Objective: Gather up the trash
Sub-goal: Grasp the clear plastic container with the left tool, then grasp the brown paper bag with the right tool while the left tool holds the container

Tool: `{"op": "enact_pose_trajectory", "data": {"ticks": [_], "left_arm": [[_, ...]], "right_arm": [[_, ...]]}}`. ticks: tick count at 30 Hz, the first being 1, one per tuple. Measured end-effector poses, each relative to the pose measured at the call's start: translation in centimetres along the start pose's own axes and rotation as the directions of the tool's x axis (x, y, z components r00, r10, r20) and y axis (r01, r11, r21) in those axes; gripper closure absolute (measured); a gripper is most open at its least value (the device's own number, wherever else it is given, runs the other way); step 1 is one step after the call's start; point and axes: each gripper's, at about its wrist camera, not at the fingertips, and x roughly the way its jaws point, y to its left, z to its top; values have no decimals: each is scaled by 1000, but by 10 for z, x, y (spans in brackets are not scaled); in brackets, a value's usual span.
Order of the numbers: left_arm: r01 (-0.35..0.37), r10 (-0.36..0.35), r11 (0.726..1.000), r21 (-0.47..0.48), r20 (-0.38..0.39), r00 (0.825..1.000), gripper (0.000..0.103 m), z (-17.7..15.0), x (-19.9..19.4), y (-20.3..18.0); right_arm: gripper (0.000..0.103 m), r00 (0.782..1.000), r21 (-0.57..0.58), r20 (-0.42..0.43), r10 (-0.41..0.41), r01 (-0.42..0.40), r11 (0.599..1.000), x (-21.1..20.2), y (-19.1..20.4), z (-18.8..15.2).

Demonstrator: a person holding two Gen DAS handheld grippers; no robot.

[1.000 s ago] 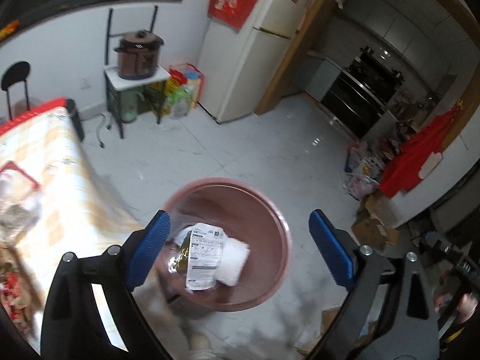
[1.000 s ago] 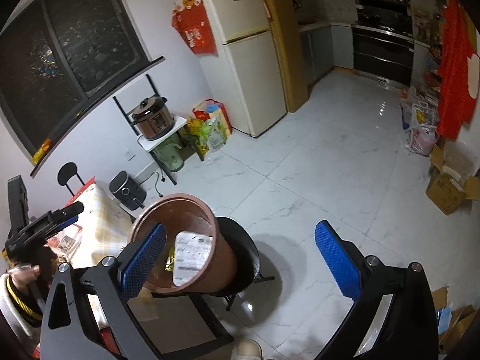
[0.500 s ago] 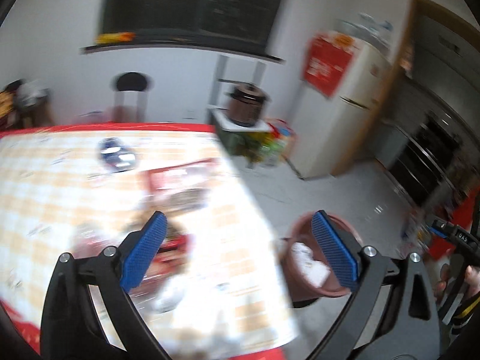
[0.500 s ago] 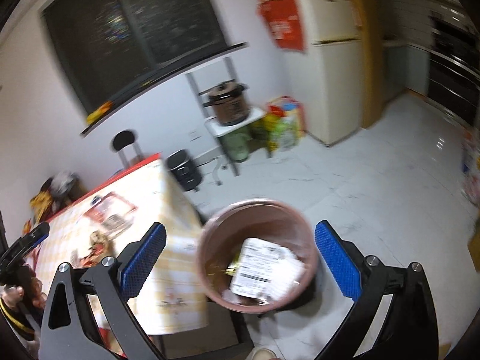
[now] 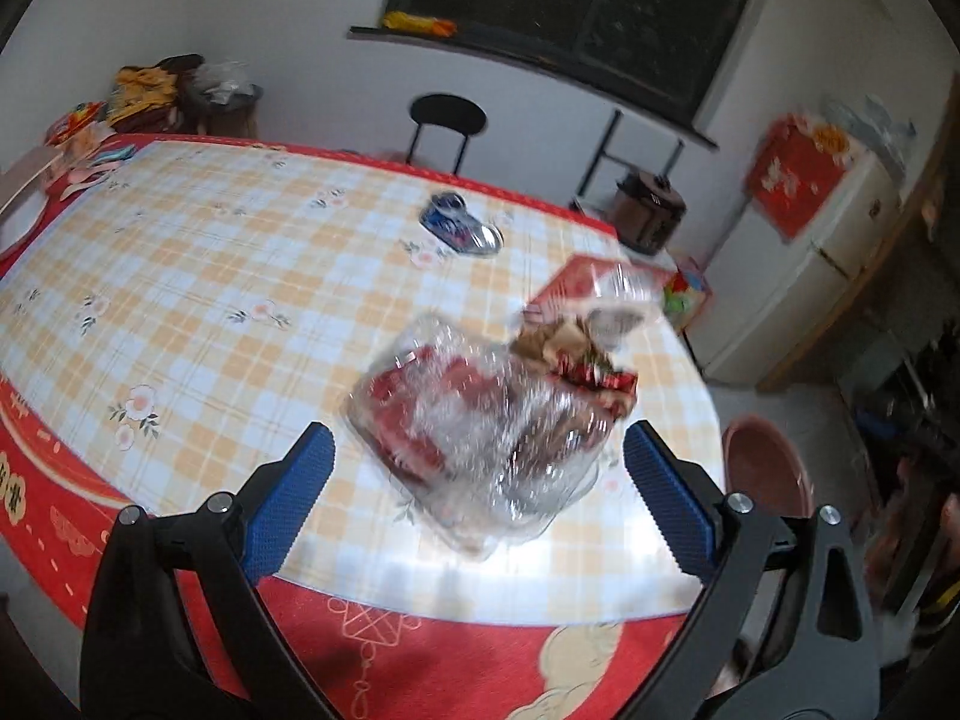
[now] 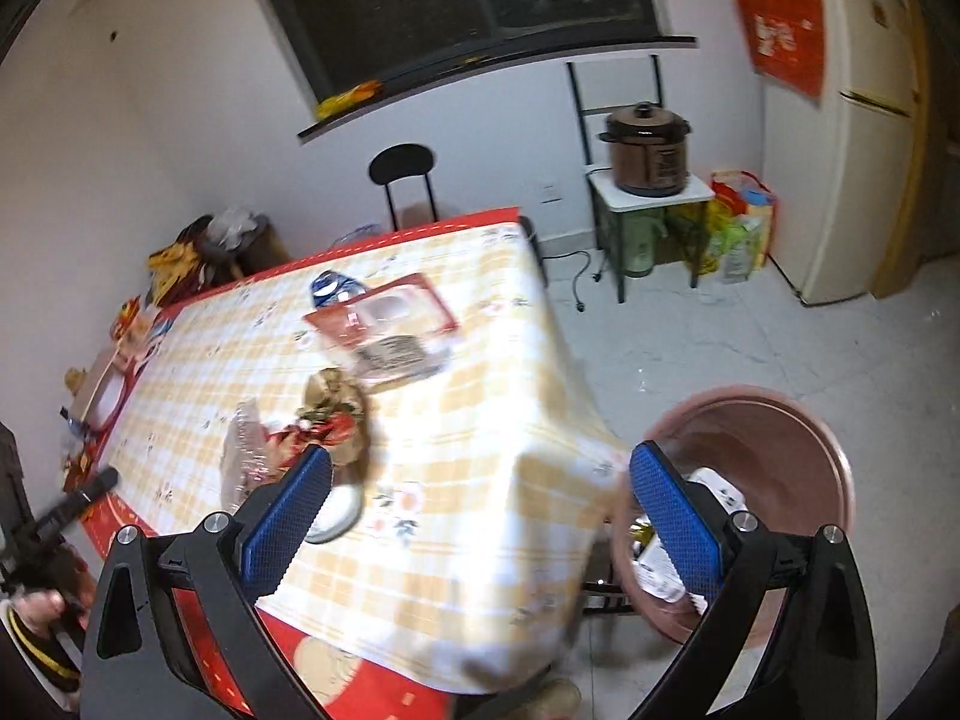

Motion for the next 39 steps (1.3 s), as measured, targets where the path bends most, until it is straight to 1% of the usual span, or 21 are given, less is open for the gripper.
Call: {"op": "enact_pose_trajectory", "data": {"ticks": [2, 4, 8, 11, 12, 14, 15, 16, 18, 21, 22, 23, 25, 28, 30, 32, 33, 34, 36, 38, 39], "left_arm": [[5, -4, 998, 68, -15, 1000, 7, -6, 11, -9], [10, -6, 988, 155, -23, 1000, 7, -10, 26, -22], [-25, 38, 945, 328, -34, 999, 6, -24, 56, -50], [-60, 77, 895, 443, -20, 997, 6, -35, 75, -66], [-82, 102, 867, 491, -14, 995, 6, -41, 84, -72], [-118, 139, 826, 550, 5, 990, 6, -48, 96, -76], [-137, 158, 809, 571, 13, 987, 6, -51, 100, -78], [-170, 190, 783, 599, 30, 981, 6, -55, 107, -79], [-208, 234, 741, 639, 45, 971, 6, -61, 117, -80], [-220, 253, 716, 662, 48, 966, 6, -64, 122, -77], [-216, 250, 716, 664, 45, 967, 10, -64, 121, -77], [-211, 246, 717, 664, 42, 968, 24, -63, 120, -75], [-182, 233, 728, 661, 11, 972, 37, -59, 117, -71], [-159, 206, 742, 651, 5, 979, 44, -54, 105, -64], [-126, 157, 770, 625, 6, 988, 47, -46, 90, -56], [-116, 130, 794, 597, 19, 991, 54, -38, 75, -48], [-111, 116, 806, 581, 28, 993, 55, -33, 67, -43], [-97, 95, 829, 551, 33, 995, 57, -25, 57, -33], [-100, 87, 860, 501, 49, 995, 63, -12, 44, -16], [-112, 93, 888, 446, 64, 994, 77, 0, 36, 2], [-108, 89, 909, 402, 65, 994, 79, 8, 32, 15]], "right_arm": [[5, 1000, -2, 3, 3, -3, 1000, 1, 15, 4], [5, 1000, -14, 3, -4, 4, 1000, -1, 24, 3], [5, 998, 5, -1, -56, 56, 998, -3, 31, -3], [5, 996, 34, -13, -93, 93, 995, -3, 25, -8], [5, 994, 43, -20, -109, 110, 993, -4, 24, -11], [5, 991, 57, -27, -129, 130, 990, -5, 21, -15], [5, 990, 66, -28, -141, 143, 988, -6, 19, -18], [5, 988, 73, -28, -149, 151, 986, -7, 18, -19], [5, 986, 88, -28, -166, 168, 982, -9, 15, -22], [5, 983, 97, -32, -183, 186, 978, -11, 13, -24], [5, 982, 100, -33, -187, 189, 977, -11, 13, -24], [5, 981, 104, -34, -189, 192, 976, -10, 14, -24], [5, 982, 107, -35, -186, 189, 976, -8, 16, -24], [5, 984, 97, -43, -174, 178, 979, 0, 24, -22], [5, 985, 86, -51, -163, 167, 982, 7, 31, -20], [5, 987, 76, -58, -151, 155, 985, 13, 39, -18], [5, 988, 70, -64, -141, 146, 987, 18, 44, -17], [5, 989, 63, -69, -133, 137, 988, 23, 50, -16], [5, 990, 52, -79, -118, 122, 991, 31, 60, -14], [5, 990, 41, -91, -104, 108, 993, 40, 69, -13], [5, 990, 36, -100, -98, 102, 994, 46, 75, -12]]}}
